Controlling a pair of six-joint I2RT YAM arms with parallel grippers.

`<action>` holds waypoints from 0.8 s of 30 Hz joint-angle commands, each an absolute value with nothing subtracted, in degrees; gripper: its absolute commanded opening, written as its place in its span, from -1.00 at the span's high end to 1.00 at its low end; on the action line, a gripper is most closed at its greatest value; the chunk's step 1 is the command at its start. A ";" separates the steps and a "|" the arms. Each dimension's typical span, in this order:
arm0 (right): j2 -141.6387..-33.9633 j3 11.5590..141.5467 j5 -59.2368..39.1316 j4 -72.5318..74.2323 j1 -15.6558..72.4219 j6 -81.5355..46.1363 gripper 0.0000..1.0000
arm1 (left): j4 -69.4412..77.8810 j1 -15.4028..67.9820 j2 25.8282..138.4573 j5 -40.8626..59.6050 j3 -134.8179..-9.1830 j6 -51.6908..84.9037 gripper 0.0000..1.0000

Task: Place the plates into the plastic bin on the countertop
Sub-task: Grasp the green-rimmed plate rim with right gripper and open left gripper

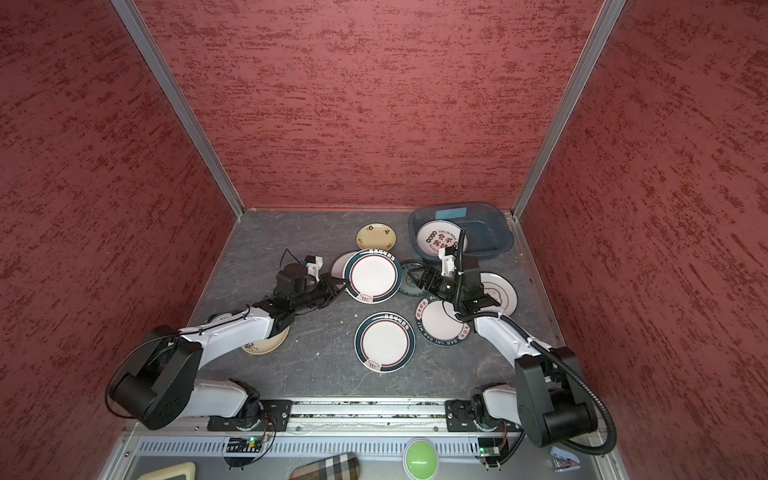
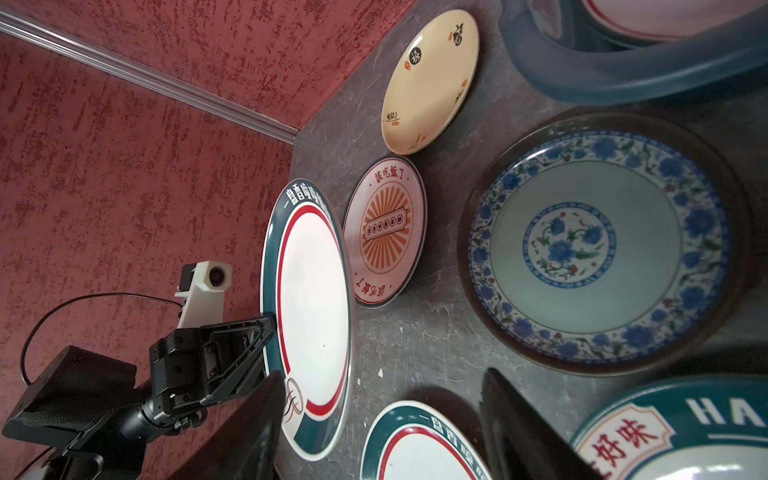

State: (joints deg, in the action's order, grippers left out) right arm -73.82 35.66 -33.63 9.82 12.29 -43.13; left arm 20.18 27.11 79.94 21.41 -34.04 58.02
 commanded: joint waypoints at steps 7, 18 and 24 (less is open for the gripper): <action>-76.28 38.60 -33.84 11.39 12.60 -42.11 -0.23 | 31.30 29.83 84.41 25.27 -37.48 58.60 1.00; -77.38 38.70 -33.42 11.14 12.61 -41.98 0.42 | 32.27 30.87 87.50 26.36 -38.92 59.12 1.00; -78.33 39.77 -32.26 9.25 12.64 -41.48 1.00 | 30.94 30.93 88.32 25.82 -39.51 58.98 1.00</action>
